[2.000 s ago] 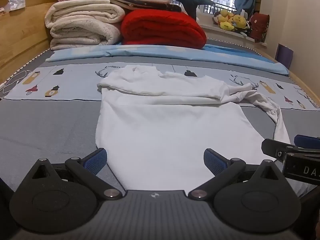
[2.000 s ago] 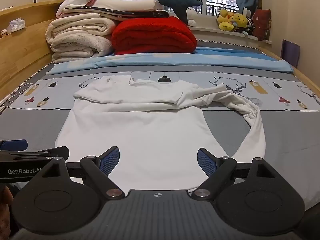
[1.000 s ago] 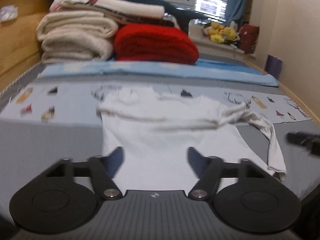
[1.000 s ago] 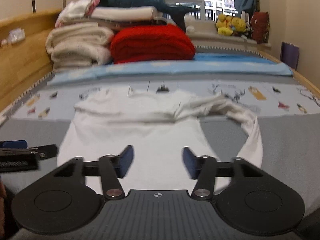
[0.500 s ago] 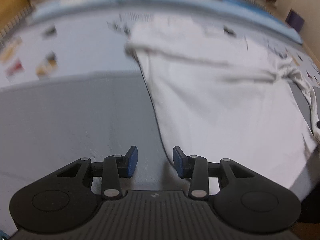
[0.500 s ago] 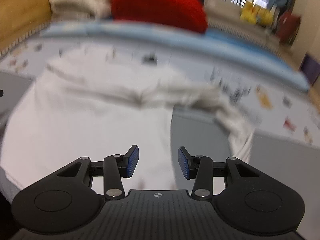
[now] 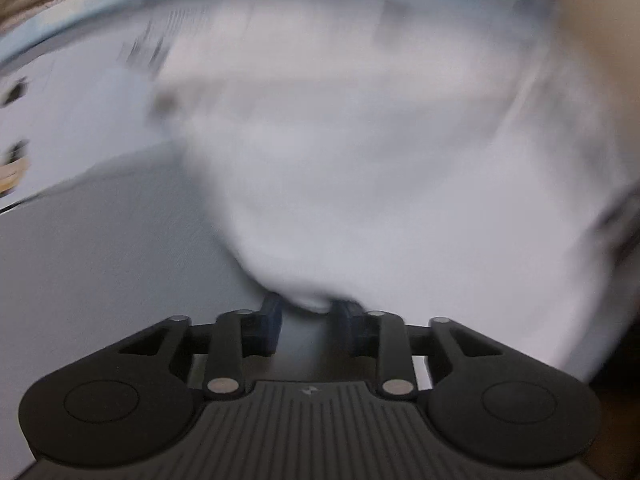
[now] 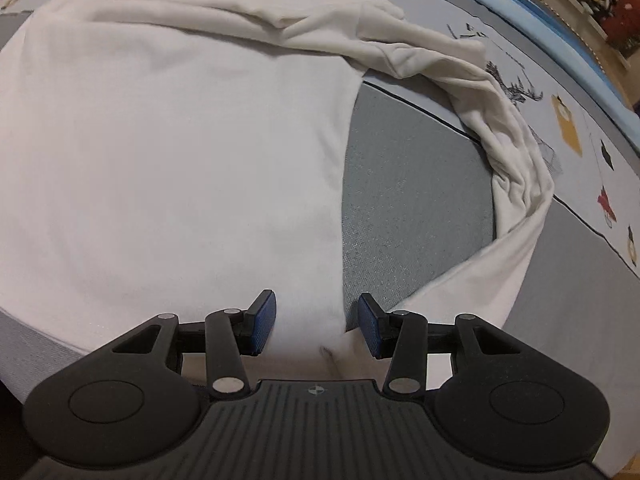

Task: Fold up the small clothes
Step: 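Lower both tools onto the shirt hem and close both on it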

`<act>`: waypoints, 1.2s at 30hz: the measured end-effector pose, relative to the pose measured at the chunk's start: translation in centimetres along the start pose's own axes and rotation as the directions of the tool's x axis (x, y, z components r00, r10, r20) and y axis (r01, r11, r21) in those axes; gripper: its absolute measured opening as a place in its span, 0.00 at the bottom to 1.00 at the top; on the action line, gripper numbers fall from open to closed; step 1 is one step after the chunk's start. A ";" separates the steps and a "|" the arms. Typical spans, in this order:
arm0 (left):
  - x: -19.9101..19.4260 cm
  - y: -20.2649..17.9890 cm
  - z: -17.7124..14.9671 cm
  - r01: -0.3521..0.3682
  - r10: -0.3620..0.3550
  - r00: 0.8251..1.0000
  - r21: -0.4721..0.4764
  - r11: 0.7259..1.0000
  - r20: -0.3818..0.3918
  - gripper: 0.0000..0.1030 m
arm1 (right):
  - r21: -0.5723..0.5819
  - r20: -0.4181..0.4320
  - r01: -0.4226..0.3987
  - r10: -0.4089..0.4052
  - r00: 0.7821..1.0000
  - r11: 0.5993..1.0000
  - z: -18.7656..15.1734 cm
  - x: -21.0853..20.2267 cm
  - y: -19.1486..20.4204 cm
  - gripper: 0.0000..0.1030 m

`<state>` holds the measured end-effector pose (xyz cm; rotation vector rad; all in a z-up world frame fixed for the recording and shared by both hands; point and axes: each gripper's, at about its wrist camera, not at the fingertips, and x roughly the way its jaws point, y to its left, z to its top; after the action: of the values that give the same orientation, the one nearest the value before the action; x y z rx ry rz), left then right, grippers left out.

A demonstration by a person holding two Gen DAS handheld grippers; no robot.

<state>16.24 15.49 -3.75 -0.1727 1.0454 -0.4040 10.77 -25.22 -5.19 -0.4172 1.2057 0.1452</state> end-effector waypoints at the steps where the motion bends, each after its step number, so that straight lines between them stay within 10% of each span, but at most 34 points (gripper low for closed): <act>1: -2.5 0.4 0.6 0.146 -0.135 0.980 -0.066 0.987 0.145 0.32 | 0.005 0.001 -0.004 0.004 1.000 1.000 0.1 0.0 0.0 0.46; 3: -3.7 0.6 0.8 0.166 -0.145 0.972 -0.101 0.981 0.187 0.32 | 0.014 0.001 -0.009 0.009 1.000 1.000 0.2 0.0 -0.2 0.46; 5: -2.5 0.8 0.1 0.021 -0.014 0.998 -0.122 0.992 0.055 0.32 | 0.021 0.003 -0.011 0.011 1.000 1.000 0.2 0.0 -0.3 0.46; 9: 0.0 1.8 -0.4 -0.124 0.103 0.981 -0.125 0.984 -0.163 0.32 | 0.014 0.007 -0.008 0.007 1.000 1.000 0.2 0.0 -0.3 0.47; 20: -2.6 3.9 -0.7 -0.224 0.200 0.965 -0.139 0.964 -0.171 0.38 | 0.039 0.029 0.001 -0.002 1.000 0.999 0.4 -0.1 -0.7 0.47; 27: 0.3 2.9 -2.2 -0.242 0.240 0.934 0.025 0.970 -0.264 0.38 | 0.161 0.006 -0.077 0.077 0.997 0.984 1.2 0.9 -1.7 0.30; 36: 3.0 -0.2 0.0 -0.132 0.128 0.975 -0.013 0.991 -0.182 0.38 | 0.225 0.024 -0.121 0.119 0.993 0.967 0.6 0.6 -2.0 0.13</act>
<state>17.55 14.12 -6.09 -0.0904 1.2337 -0.2914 12.17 -26.91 -5.10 -0.1443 1.2222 0.1124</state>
